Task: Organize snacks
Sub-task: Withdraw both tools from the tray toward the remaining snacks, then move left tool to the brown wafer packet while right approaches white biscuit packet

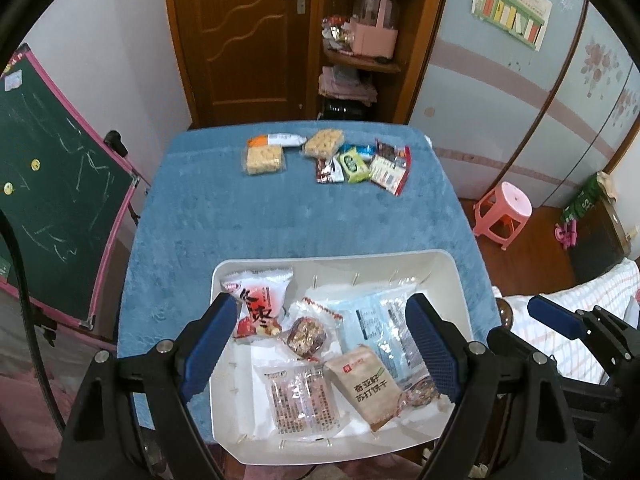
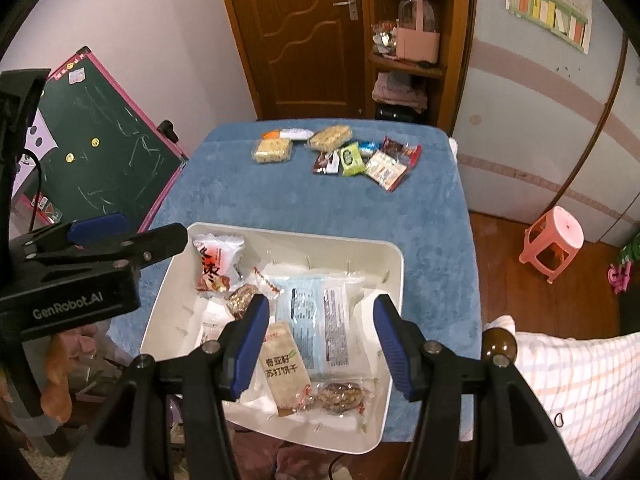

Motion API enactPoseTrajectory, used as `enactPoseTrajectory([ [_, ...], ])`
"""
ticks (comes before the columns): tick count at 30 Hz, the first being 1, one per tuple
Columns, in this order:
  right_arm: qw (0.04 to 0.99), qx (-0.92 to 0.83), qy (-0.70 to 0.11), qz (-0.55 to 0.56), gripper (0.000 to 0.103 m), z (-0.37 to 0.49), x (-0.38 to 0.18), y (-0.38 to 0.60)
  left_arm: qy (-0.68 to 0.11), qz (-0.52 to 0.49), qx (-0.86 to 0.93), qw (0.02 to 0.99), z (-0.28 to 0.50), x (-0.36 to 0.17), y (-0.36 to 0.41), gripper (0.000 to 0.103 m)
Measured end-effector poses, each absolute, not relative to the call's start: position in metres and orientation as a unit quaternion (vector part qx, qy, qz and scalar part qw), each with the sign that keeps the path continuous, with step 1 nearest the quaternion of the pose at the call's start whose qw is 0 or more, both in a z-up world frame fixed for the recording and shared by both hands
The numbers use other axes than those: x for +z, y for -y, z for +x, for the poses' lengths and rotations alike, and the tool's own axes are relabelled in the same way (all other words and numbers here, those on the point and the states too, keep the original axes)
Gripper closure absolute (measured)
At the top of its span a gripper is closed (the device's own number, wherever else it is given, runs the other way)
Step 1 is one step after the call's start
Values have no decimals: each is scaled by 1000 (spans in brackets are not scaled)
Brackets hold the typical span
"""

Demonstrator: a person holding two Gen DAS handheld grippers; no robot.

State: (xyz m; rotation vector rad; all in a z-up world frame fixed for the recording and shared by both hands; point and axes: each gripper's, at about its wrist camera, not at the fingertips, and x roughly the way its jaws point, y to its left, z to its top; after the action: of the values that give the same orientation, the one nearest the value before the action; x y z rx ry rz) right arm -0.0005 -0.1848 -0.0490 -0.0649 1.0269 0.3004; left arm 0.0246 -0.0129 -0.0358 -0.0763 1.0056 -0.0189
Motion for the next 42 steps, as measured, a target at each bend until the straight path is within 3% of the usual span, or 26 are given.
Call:
enactPoseTrajectory([
  [16,885,134,-445,-8,48,34,-3,212,-425,-33,-14,904,46,26,23,14],
  [42,911,57,-407,-17,48,160,47,223,-388,-8,-57,920,208,65,17,10],
])
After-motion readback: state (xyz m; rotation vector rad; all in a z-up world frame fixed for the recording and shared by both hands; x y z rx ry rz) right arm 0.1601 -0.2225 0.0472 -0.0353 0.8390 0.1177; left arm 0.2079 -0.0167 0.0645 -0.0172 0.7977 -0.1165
